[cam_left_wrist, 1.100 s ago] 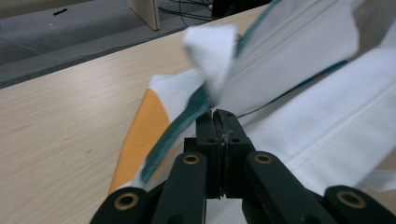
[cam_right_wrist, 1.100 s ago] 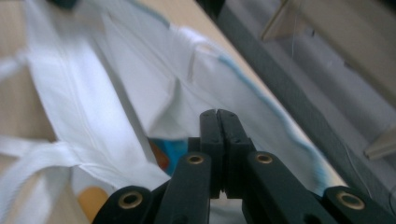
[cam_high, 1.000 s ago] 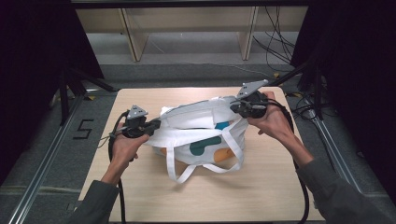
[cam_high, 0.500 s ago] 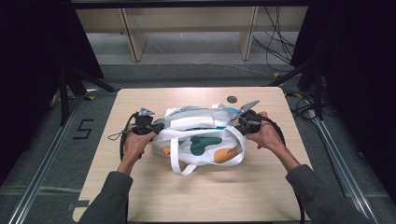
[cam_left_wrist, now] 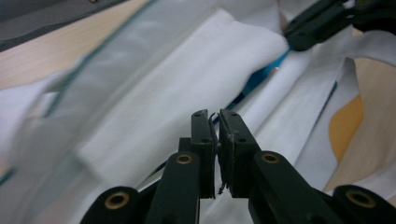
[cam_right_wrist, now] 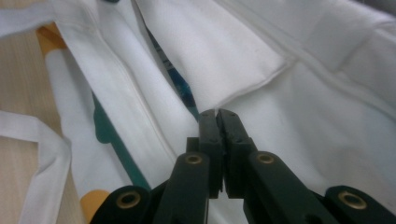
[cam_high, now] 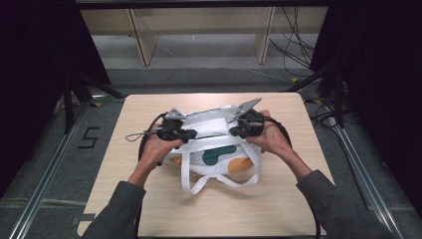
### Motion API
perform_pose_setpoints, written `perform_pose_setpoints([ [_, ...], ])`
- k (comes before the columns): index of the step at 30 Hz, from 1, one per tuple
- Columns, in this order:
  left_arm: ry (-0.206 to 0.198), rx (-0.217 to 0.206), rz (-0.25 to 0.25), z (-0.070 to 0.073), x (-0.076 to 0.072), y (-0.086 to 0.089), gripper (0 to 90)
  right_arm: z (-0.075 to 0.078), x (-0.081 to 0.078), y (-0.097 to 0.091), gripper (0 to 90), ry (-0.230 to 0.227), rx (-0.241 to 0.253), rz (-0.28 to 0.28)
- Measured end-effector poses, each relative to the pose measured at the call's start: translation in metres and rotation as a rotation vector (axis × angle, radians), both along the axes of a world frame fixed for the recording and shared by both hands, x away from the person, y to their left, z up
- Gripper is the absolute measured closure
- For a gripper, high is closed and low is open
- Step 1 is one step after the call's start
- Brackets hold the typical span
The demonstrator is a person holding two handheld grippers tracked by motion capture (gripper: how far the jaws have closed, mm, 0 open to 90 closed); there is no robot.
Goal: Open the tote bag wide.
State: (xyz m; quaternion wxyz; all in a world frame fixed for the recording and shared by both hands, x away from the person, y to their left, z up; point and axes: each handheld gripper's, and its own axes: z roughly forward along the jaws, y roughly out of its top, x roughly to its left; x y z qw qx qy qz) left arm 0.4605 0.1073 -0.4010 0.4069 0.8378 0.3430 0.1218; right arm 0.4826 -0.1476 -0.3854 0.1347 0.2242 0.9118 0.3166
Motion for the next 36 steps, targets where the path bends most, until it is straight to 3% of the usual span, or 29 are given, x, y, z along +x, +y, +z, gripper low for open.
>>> perform_pose_setpoints([
  [1, 0.0, 0.0, 0.0, 0.0, 0.0, 0.0, 83.8, 0.0, 0.0, 0.0, 89.6, 0.0, 0.0, 0.0],
  [2, 0.008, 0.028, -0.007, -0.003, 0.004, -0.006, 84.2, -0.007, 0.004, 0.003, 89.9, 0.003, -0.012, 0.001],
  [3, 0.03, 0.053, 0.017, -0.011, 0.015, -0.013, 84.8, -0.01, 0.005, 0.003, 90.0, 0.01, -0.021, 0.01],
  [5, 0.043, 0.049, 0.039, -0.014, 0.022, -0.015, 86.3, -0.012, 0.004, 0.002, 90.0, 0.025, -0.027, 0.012],
  [6, 0.068, 0.042, 0.065, -0.02, 0.034, -0.017, 88.8, -0.02, -0.003, 0.002, 90.0, 0.062, -0.052, 0.042],
  [7, 0.068, 0.042, 0.065, -0.02, 0.034, -0.017, 89.0, -0.02, -0.003, 0.002, 90.0, 0.062, -0.052, 0.042],
  [8, 0.076, 0.046, 0.089, -0.024, 0.044, -0.021, 89.1, -0.027, -0.014, 0.002, 90.0, 0.075, -0.078, 0.099],
  [9, 0.076, 0.046, 0.089, -0.024, 0.044, -0.021, 89.1, -0.027, -0.014, 0.002, 90.0, 0.075, -0.078, 0.099],
  [11, 0.067, 0.082, 0.099, -0.027, 0.052, -0.025, 89.2, -0.039, -0.028, 0.002, 90.0, 0.128, -0.1, 0.137],
  [12, 0.097, 0.079, 0.121, -0.033, 0.064, -0.027, 89.2, -0.05, -0.043, 0.002, 90.0, 0.196, -0.125, 0.131],
  [13, 0.097, 0.079, 0.121, -0.033, 0.064, -0.027, 89.3, -0.055, -0.048, 0.002, 90.0, 0.192, -0.135, 0.143],
  [15, 0.127, 0.028, 0.179, -0.035, 0.076, -0.025, 89.3, -0.058, -0.052, 0.003, 90.0, 0.194, -0.139, 0.142],
  [16, 0.138, 0.019, 0.198, -0.035, 0.078, -0.025, 89.3, -0.058, -0.052, 0.003, 90.0, 0.157, -0.146, 0.166],
  [17, 0.105, 0.064, 0.189, -0.031, 0.073, -0.029, 89.2, -0.056, -0.049, 0.002, 90.0, 0.132, -0.146, 0.189],
  [18, 0.105, 0.064, 0.189, -0.031, 0.073, -0.029, 89.0, -0.052, -0.051, 0.002, 90.0, 0.175, -0.133, 0.156],
  [19, 0.088, 0.087, 0.163, -0.028, 0.068, -0.031, 89.0, -0.052, -0.051, 0.002, 90.0, 0.175, -0.133, 0.156],
  [20, 0.061, 0.095, 0.125, -0.021, 0.055, -0.031, 86.5, -0.041, -0.043, -0.003, 90.0, 0.122, -0.076, 0.148],
  [21, 0.061, 0.095, 0.125, -0.021, 0.055, -0.031, 85.6, -0.041, -0.043, -0.003, 90.0, 0.122, -0.076, 0.148],
  [23, 0.061, 0.086, 0.078, -0.018, 0.043, -0.028, 85.3, -0.026, -0.035, -0.003, 90.0, 0.079, -0.01, 0.109],
  [24, 0.057, 0.092, 0.071, -0.02, 0.036, -0.028, 84.5, -0.012, -0.025, 0.001, 90.0, 0.025, 0.004, 0.098],
  [26, 0.074, 0.131, 0.028, -0.024, 0.026, -0.027, 84.1, -0.009, -0.019, 0.006, 90.0, 0.003, 0.005, 0.093],
  [28, 0.105, 0.155, 0.016, -0.03, 0.018, -0.023, 84.5, -0.008, 0.0, 0.022, 90.0, -0.026, -0.041, 0.088],
  [29, 0.12, 0.166, -0.002, -0.032, 0.015, -0.019, 84.5, -0.008, 0.0, 0.022, 90.0, -0.026, -0.041, 0.088],
  [32, 0.118, 0.177, -0.039, -0.041, -0.004, -0.012, 86.8, -0.017, 0.019, 0.041, 90.0, -0.04, -0.115, 0.064],
  [34, 0.136, 0.176, -0.052, -0.048, -0.02, -0.007, 88.1, -0.025, 0.036, 0.05, 90.0, -0.03, -0.158, 0.045],
  [36, 0.143, 0.191, -0.066, -0.058, -0.032, -0.007, 88.9, -0.033, 0.059, 0.056, 90.0, -0.047, -0.198, -0.042],
])
